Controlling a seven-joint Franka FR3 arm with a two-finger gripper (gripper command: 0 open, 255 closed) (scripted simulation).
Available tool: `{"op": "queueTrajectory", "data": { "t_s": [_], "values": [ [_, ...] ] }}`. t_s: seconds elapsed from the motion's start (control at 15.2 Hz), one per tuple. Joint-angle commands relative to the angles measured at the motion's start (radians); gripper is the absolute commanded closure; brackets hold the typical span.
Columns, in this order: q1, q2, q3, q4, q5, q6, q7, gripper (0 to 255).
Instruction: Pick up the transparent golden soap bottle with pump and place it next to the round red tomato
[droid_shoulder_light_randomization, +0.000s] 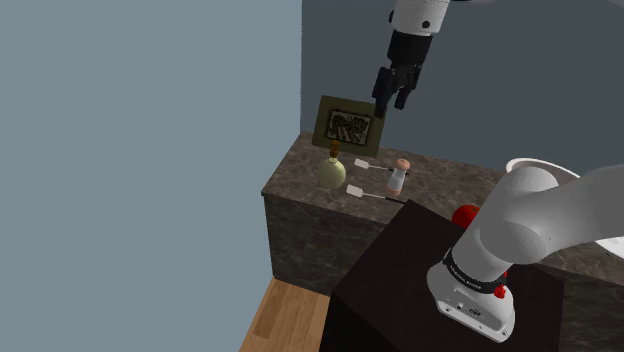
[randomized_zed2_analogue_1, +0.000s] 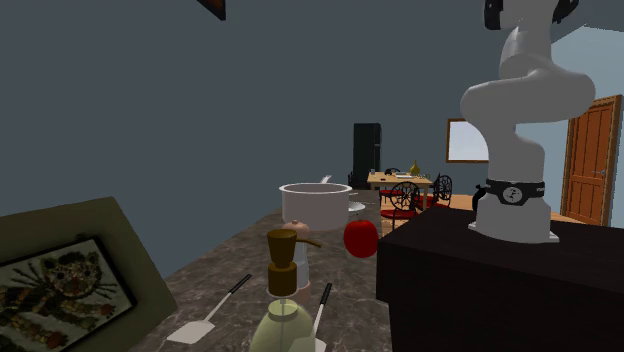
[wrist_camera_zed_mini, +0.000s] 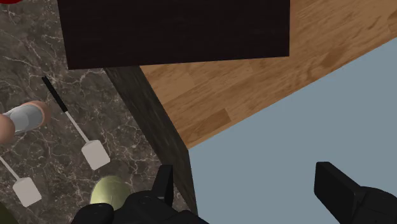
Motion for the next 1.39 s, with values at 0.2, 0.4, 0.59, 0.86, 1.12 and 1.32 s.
{"op": "queueTrajectory", "data": {
  "t_s": [0.2,0.4,0.59,0.86,1.12,1.32],
  "values": [
    [-0.013,0.068,-0.028,-0.019,-0.017,0.084,-0.034,0],
    [-0.024,0.146,-0.057,-0.027,-0.03,0.167,-0.068,0],
    [-0.034,0.232,-0.085,-0.023,-0.038,0.246,-0.101,0],
    [-0.045,0.359,-0.122,0.001,-0.04,0.344,-0.146,0],
    [-0.054,0.495,-0.156,0.046,-0.03,0.431,-0.194,0],
    [-0.062,0.602,-0.179,0.093,-0.014,0.486,-0.232,0]
  ]
}}
